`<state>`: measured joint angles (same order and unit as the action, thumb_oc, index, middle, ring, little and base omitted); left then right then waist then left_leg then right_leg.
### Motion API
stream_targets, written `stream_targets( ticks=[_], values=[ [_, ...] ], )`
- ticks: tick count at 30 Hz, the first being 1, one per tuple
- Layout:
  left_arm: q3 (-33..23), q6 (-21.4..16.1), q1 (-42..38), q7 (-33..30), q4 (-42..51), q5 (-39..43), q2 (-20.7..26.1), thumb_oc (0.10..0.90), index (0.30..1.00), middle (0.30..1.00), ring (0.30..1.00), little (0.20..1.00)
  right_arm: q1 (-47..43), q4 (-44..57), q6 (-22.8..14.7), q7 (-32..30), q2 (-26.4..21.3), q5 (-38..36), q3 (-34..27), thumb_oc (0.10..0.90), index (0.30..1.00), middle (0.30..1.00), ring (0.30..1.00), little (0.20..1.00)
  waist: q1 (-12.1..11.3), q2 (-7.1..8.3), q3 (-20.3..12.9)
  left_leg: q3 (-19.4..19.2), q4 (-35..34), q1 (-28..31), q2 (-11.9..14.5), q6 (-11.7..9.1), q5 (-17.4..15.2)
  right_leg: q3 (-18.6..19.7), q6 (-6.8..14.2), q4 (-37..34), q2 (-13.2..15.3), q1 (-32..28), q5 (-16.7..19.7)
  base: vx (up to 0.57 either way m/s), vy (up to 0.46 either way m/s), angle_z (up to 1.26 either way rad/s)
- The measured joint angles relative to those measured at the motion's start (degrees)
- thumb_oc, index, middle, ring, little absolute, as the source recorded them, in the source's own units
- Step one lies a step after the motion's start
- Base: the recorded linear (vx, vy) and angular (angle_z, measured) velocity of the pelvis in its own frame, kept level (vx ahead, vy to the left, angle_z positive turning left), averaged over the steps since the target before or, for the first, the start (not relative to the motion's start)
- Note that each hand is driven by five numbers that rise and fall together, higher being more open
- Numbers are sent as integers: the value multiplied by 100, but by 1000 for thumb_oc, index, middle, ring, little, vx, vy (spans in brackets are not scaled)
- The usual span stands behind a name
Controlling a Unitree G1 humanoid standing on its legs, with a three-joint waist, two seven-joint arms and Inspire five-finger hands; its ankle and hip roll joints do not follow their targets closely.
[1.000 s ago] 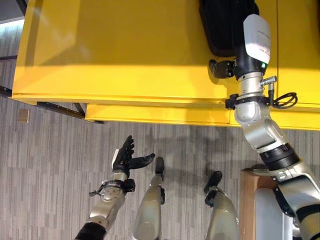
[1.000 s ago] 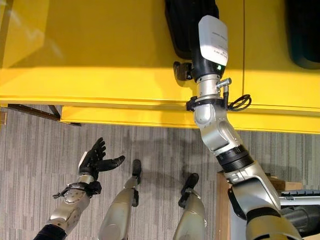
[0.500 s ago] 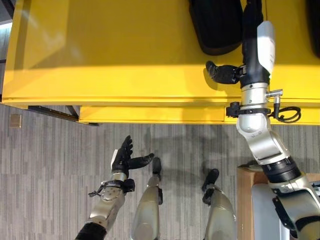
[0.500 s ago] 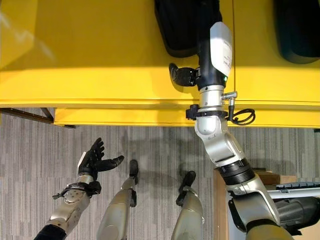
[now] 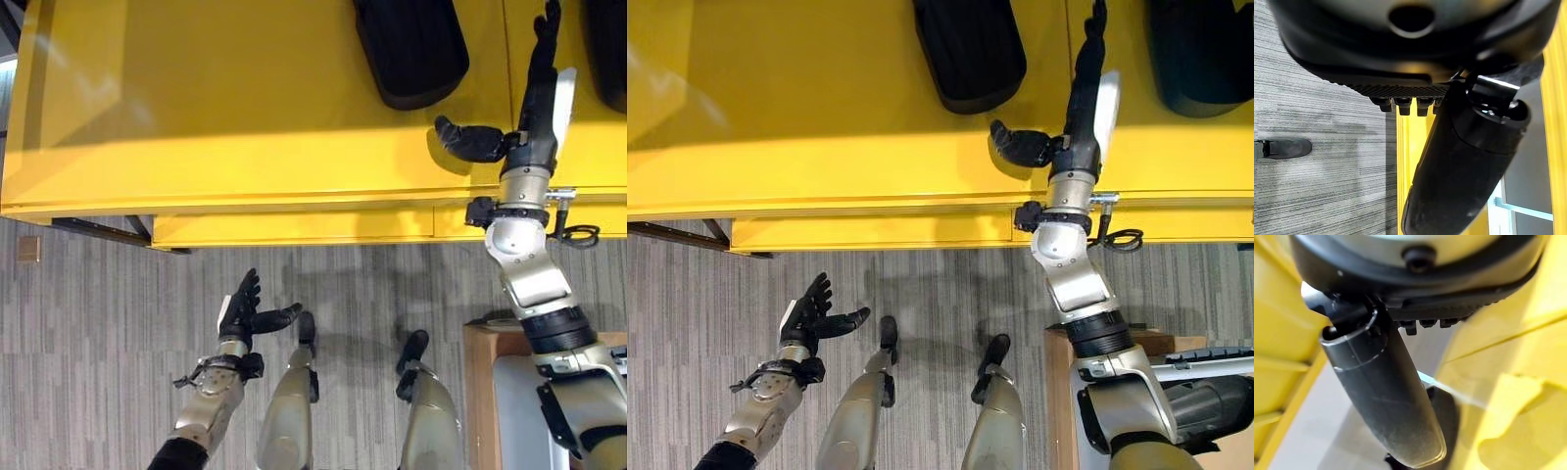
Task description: Move parts from the plastic box to the shelf.
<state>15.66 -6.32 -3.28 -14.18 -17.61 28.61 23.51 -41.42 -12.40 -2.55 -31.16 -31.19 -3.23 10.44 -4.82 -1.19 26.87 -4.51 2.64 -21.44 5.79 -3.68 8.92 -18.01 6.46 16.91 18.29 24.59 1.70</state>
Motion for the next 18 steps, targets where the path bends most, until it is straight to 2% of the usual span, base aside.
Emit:
stream_targets(
  ticks=[8,14,18],
  values=[
    [5,-2,20,115,-29,33,1,900,1000,1000,1000,1000,-270,-446,-84,195,-16,-551,20,900,1000,1000,1000,1000,-19,-15,-2,-3,0,9,-1,-1,1,9,-1,4,3,0,4,0,0,0],
    [5,-3,40,129,-35,39,8,900,1000,1000,1000,1000,-631,-927,-106,499,-130,-864,259,900,1000,1000,1000,1000,-39,-32,0,0,-1,10,-3,-2,2,9,-1,8,6,0,4,0,0,0],
    [22,-3,36,242,-35,42,28,900,1000,1000,1000,1000,-1075,-1595,-94,665,-294,-953,490,900,1000,1000,1000,1000,-93,-50,1,2,-2,9,-5,-2,2,7,0,9,8,1,3,0,0,0]
  ],
)
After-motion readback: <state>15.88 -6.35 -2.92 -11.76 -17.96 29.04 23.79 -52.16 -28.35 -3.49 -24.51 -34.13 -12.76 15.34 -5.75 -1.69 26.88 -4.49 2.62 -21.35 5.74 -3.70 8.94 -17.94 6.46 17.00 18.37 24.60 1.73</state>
